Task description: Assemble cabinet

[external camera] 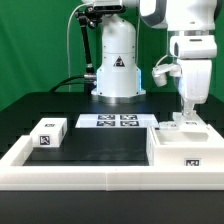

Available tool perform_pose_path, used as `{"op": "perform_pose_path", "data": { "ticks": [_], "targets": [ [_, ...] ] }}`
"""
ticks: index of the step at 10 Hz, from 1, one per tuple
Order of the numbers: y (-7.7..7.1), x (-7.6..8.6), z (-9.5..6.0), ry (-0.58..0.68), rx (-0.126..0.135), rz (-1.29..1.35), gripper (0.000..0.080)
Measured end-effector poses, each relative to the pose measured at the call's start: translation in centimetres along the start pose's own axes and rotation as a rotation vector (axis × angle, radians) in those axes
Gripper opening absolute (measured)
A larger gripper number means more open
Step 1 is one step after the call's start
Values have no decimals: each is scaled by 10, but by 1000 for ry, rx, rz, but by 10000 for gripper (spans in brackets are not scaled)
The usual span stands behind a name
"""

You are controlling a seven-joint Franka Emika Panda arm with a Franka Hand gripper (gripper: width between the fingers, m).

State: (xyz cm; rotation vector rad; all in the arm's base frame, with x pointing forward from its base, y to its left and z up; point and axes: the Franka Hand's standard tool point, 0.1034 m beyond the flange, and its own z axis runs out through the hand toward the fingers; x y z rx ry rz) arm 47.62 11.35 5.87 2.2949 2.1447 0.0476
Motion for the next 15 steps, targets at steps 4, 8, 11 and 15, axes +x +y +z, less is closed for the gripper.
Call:
{"op": "perform_pose_path", "data": {
  "ticks": [4, 8, 11, 15],
  "targets": [
    [5, -1, 0, 4, -9, -20, 69],
    [11, -1, -1, 0, -2, -19, 69],
    [40, 0, -2, -7, 7, -5, 69],
    [66, 0, -1, -3, -2, 6, 69]
  ]
}}
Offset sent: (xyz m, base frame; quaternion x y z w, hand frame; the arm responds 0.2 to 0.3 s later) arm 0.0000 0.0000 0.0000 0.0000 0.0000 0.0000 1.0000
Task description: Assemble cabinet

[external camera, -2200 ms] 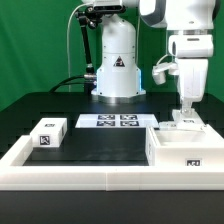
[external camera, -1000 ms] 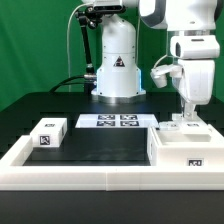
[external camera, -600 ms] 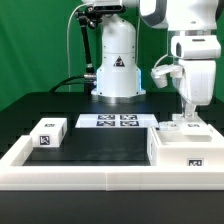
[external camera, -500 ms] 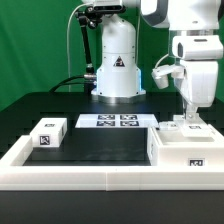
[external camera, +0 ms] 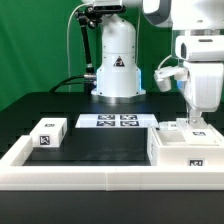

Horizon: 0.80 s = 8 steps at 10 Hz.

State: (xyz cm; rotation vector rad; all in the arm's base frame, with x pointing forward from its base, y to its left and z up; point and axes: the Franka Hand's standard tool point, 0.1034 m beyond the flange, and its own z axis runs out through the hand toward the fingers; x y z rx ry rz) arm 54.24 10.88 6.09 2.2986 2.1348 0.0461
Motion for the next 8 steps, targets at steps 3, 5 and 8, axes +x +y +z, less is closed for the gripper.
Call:
{"op": "perform_pose_path", "data": {
  "ticks": [3, 5, 8],
  "targets": [
    [14, 1, 1, -5, 10, -6, 70],
    [30, 3, 1, -4, 10, -33, 70],
    [35, 3, 1, -3, 4, -27, 70]
  ]
}}
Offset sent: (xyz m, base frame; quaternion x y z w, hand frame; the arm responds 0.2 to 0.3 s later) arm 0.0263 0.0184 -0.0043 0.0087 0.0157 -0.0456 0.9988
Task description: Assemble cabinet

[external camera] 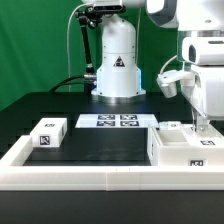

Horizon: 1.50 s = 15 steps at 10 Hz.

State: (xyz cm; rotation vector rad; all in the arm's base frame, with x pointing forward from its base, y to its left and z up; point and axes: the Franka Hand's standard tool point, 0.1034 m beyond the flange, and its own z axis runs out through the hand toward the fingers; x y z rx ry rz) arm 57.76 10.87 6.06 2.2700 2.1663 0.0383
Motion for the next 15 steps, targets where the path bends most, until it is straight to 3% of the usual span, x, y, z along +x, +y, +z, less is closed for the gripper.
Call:
{"op": "perform_pose_path", "data": {
  "ticks": [3, 6, 7, 8, 9, 13, 15],
  "targets": [
    [0, -1, 0, 0, 1, 2, 70],
    [-1, -1, 1, 0, 2, 2, 454],
    [-1, -1, 1, 0, 2, 2, 648],
    [-1, -1, 1, 0, 2, 2, 648],
    [-1, -1, 1, 0, 2, 2, 752],
    [-1, -1, 0, 0, 1, 7, 797],
    [-13, -3, -10, -8, -2, 26, 796]
  ]
}}
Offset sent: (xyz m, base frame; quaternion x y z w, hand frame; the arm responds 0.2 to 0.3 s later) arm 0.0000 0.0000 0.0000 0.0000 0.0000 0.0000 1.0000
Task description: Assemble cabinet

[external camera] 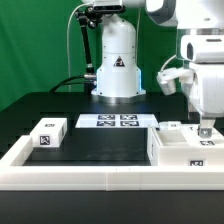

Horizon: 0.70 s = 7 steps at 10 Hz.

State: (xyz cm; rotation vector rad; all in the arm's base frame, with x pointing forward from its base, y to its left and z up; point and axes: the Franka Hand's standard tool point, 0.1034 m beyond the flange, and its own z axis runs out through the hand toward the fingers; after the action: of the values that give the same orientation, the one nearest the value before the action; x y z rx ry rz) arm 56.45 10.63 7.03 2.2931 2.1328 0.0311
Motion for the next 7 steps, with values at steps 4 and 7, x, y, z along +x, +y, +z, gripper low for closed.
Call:
{"op": "perform_pose_path", "data": {
  "ticks": [4, 7],
  "targets": [
    [-34, -9, -29, -27, -5, 8, 796],
    [-54, -16, -30, -40, 12, 12, 796]
  ]
}}
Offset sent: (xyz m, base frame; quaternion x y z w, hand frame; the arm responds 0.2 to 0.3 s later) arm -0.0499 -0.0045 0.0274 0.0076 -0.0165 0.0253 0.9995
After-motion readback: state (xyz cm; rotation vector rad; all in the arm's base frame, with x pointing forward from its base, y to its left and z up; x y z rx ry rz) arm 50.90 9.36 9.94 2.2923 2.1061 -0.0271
